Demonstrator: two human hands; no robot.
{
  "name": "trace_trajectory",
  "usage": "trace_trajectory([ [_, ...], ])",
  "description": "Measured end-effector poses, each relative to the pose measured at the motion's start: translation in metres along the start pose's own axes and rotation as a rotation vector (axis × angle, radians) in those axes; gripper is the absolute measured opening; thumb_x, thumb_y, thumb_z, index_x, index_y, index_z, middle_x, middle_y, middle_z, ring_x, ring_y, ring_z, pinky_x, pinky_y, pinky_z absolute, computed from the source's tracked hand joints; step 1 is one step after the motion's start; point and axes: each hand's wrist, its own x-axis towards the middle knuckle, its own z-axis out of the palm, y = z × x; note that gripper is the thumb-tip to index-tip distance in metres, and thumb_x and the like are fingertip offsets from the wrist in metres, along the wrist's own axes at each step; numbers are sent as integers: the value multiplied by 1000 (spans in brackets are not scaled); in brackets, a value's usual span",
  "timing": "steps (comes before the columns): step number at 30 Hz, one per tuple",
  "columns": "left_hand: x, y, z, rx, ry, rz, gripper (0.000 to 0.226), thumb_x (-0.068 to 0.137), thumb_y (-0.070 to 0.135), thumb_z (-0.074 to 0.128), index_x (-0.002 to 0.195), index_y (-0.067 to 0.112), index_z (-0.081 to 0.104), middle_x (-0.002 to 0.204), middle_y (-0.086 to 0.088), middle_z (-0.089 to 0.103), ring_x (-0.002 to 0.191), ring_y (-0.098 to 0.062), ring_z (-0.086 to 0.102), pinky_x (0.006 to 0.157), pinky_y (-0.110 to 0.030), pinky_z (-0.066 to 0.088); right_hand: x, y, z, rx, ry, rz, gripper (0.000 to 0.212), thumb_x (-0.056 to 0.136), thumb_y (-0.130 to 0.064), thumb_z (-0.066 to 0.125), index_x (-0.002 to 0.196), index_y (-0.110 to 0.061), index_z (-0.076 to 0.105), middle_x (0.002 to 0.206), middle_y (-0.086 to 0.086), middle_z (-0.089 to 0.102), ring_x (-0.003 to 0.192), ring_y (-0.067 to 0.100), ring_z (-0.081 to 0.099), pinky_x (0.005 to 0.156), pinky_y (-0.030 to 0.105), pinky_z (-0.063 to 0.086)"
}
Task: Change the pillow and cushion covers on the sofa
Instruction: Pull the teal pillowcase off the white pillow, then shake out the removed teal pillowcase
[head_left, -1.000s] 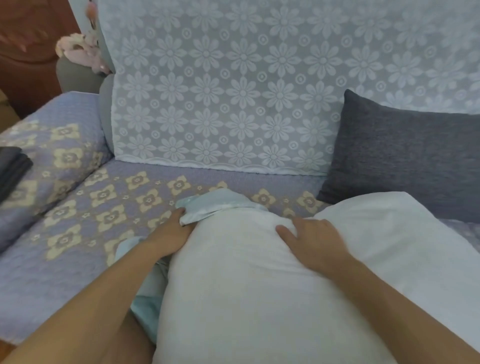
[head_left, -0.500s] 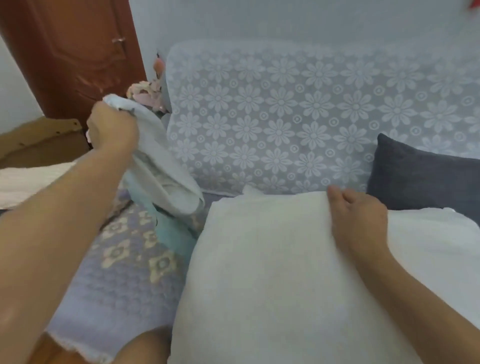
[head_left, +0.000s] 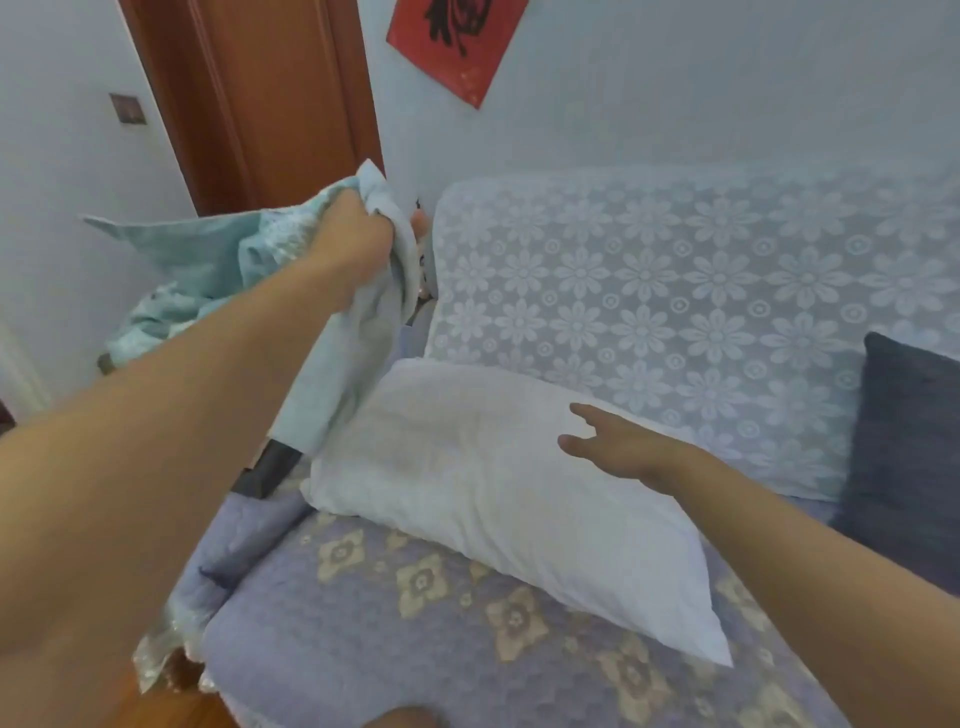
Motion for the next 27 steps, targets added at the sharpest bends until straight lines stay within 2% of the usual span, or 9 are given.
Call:
trace_trajectory([
  [5, -29, 35, 75, -415, -263, -236, 50, 70, 45, 68, 116, 25, 61, 108, -3, 73, 96, -25, 71, 88, -41, 58, -56, 46, -20, 100, 125, 28, 76, 92, -54, 62, 156, -36, 25, 161, -5, 27, 140, 18, 40, 115, 38, 34],
  [9, -111, 72, 133, -710, -786, -302, 14, 94, 26, 62, 101, 15, 65, 95, -5, 71, 101, -26, 70, 87, -34, 57, -111, 79, -38, 912, 226, -232, 79, 85, -48, 73, 151, -37, 33, 144, -3, 56, 113, 12, 65, 96, 39, 49],
  [12, -149, 46, 164, -574, -1255, -136, 31, 103, 30, 57, 132, 18, 59, 118, 2, 71, 114, -19, 67, 97, -39, 55, -146, 103, -56, 827, 741, -195, 51, 95, -12, 65, 138, -34, 47, 101, -2, 71, 84, 13, 68, 71, 32, 54],
  [14, -157, -7, 184, -312, -1200, -114, 37, 101, 31, 61, 137, 23, 57, 131, 2, 66, 118, -17, 66, 103, -42, 53, -160, 133, -70, 614, 1195, 74, 38, 92, 1, 54, 114, -28, 65, 98, 7, 70, 71, 20, 59, 62, 32, 50],
  [16, -161, -87, 204, -9, -775, -248, 37, 98, 31, 64, 133, 20, 57, 134, -8, 62, 115, -25, 64, 102, -44, 52, -170, 165, -81, 444, 1365, 316, 41, 90, 2, 50, 117, -24, 66, 120, 13, 63, 80, 25, 57, 70, 36, 49],
  [19, -163, -211, 197, 112, -283, -718, 44, 94, 27, 61, 133, 9, 50, 139, -21, 52, 115, -41, 58, 94, -47, 51, -154, 196, -68, 153, 1114, 393, 48, 96, -16, 58, 143, -16, 49, 141, 16, 42, 99, 33, 55, 85, 38, 46],
  [22, -183, -254, 181, -267, -299, -1127, 26, 94, 29, 60, 102, 5, 55, 106, -22, 60, 79, -32, 57, 74, -45, 51, -115, 198, -11, 23, 507, 294, 88, 83, -50, 75, 155, -22, 32, 156, 8, 32, 138, 29, 40, 108, 37, 39],
  [25, -198, -240, 195, -545, -338, -1171, 38, 104, 37, 53, 107, -1, 56, 112, -20, 62, 95, -34, 61, 85, -44, 51, -81, 205, 53, -117, 92, 305, 119, 76, -71, 69, 159, -30, -5, 165, 1, -8, 153, 27, 5, 122, 43, 21],
  [27, -201, -209, 207, -693, -264, -1084, 18, 106, 15, 50, 112, 1, 60, 119, -20, 65, 91, -32, 63, 71, -38, 58, -70, 209, 76, -155, 118, 312, 114, 83, -64, 67, 158, -32, -12, 164, 3, -18, 153, 32, -1, 122, 46, 18],
])
